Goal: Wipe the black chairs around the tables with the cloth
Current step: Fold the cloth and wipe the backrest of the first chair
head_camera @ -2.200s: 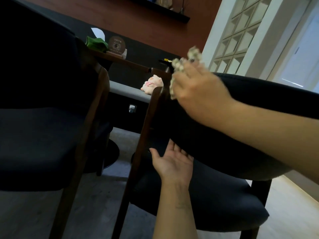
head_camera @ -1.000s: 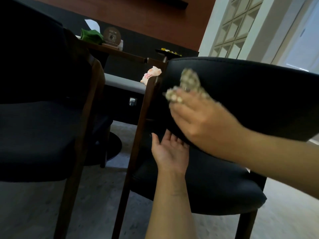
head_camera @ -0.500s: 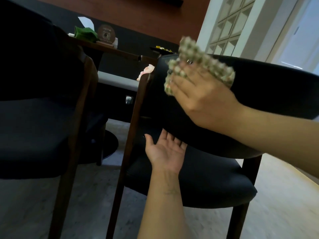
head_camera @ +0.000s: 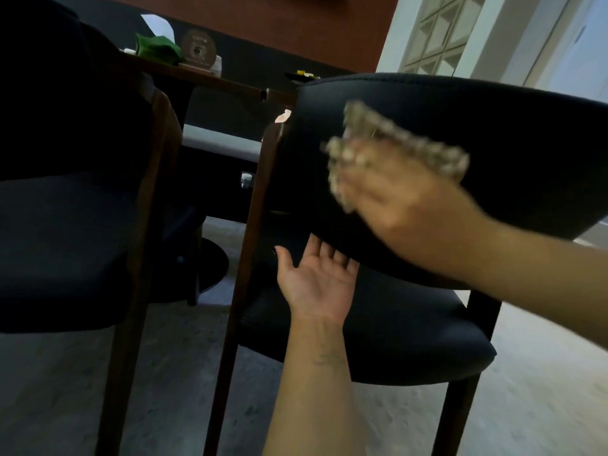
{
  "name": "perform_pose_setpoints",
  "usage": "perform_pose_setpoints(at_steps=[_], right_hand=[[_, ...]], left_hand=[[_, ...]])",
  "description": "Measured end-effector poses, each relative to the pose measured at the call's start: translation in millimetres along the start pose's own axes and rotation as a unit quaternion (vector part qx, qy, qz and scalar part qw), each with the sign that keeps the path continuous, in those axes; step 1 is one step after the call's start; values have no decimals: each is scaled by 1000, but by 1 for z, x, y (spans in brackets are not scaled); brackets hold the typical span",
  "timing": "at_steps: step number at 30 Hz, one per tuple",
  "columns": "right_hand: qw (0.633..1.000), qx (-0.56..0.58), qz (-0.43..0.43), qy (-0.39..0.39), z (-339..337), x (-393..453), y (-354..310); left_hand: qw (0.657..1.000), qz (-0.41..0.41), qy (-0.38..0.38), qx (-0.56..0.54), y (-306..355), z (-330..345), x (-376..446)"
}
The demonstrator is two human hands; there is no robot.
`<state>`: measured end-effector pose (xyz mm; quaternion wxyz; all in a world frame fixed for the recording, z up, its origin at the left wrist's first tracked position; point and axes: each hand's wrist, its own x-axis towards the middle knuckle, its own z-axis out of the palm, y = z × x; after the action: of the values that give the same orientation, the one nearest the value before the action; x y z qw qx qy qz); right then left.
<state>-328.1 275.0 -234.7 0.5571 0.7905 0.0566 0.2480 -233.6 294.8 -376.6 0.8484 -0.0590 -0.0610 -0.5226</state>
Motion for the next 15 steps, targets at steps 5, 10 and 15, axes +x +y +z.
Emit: perform_pose_setpoints(at_steps=[5, 10, 15], right_hand=[[990, -30, 126, 61, -18, 2, 41], [999, -23, -21, 27, 8, -24, -13], [983, -51, -162, -75, 23, -51, -44]], left_hand=[[998, -14, -17, 60, -13, -3, 6], [996, -16, 12, 91, -24, 0, 2], [993, -42, 33, 106, -23, 3, -5]])
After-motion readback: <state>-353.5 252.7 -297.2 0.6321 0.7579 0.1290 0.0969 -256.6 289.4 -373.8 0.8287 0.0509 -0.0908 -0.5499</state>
